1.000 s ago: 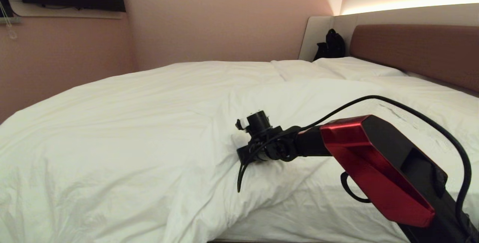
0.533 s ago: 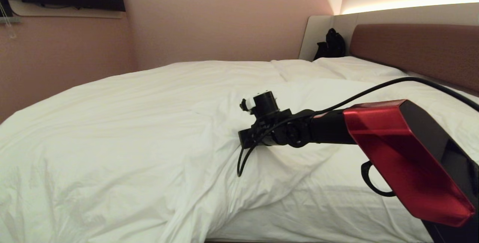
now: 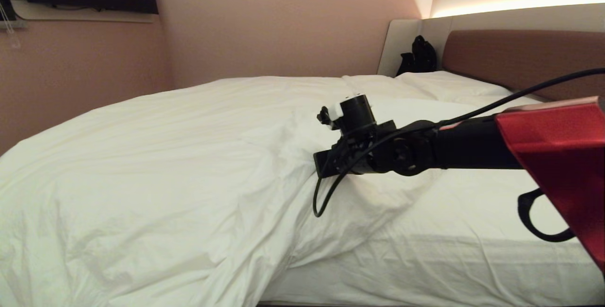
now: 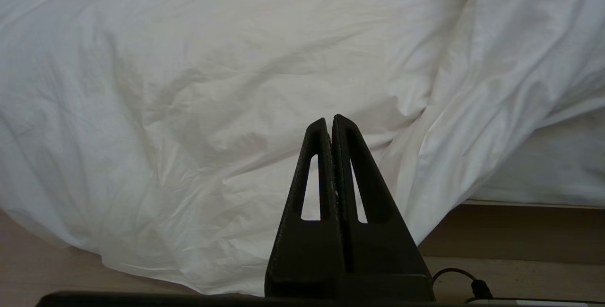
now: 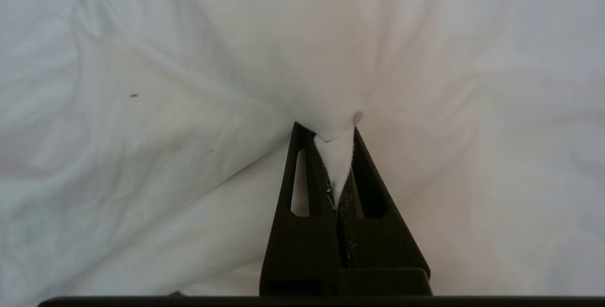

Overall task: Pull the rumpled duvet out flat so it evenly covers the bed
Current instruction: Flatten the corners of the folded blanket

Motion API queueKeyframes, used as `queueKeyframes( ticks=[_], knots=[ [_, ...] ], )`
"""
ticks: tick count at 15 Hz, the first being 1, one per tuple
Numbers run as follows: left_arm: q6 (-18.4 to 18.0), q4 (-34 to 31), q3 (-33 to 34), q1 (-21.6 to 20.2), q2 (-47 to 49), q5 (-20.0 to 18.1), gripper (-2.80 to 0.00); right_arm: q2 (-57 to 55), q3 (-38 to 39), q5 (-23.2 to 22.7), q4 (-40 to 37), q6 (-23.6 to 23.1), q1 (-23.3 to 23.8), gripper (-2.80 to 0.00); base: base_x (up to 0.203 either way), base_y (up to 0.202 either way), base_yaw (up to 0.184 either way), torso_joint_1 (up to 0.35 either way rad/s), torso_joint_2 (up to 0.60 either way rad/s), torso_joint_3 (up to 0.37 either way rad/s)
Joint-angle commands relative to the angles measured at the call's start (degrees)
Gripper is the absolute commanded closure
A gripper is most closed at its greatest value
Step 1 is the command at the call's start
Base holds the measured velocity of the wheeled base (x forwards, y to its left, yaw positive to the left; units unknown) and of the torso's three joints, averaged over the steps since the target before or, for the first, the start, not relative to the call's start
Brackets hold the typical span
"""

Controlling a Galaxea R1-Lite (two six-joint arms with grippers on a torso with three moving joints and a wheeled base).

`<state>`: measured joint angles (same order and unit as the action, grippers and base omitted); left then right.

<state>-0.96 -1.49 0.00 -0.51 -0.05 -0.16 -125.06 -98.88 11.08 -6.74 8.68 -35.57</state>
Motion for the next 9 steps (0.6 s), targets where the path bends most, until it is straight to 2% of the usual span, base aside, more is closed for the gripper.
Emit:
queueKeyframes(
  ticks=[1,5,9],
  knots=[
    [0.0,-0.01,0.0,-0.02,0.05,-0.02,0.0,9.79,11.33,2.06,-0.04,0.03,-0.02,0.0,0.0,0.0,0.0,0.0,0.0,0.0],
    [0.0,-0.01,0.0,-0.02,0.05,-0.02,0.0,21.03,30.47,11.7,0.2,0.1,-0.01,0.0,0.0,0.0,0.0,0.0,0.0,0.0],
    [0.0,-0.01,0.0,-0.02,0.05,-0.02,0.0,30.86,42.22,13.69,0.31,0.15,-0.02,0.0,0.0,0.0,0.0,0.0,0.0,0.0]
  ],
)
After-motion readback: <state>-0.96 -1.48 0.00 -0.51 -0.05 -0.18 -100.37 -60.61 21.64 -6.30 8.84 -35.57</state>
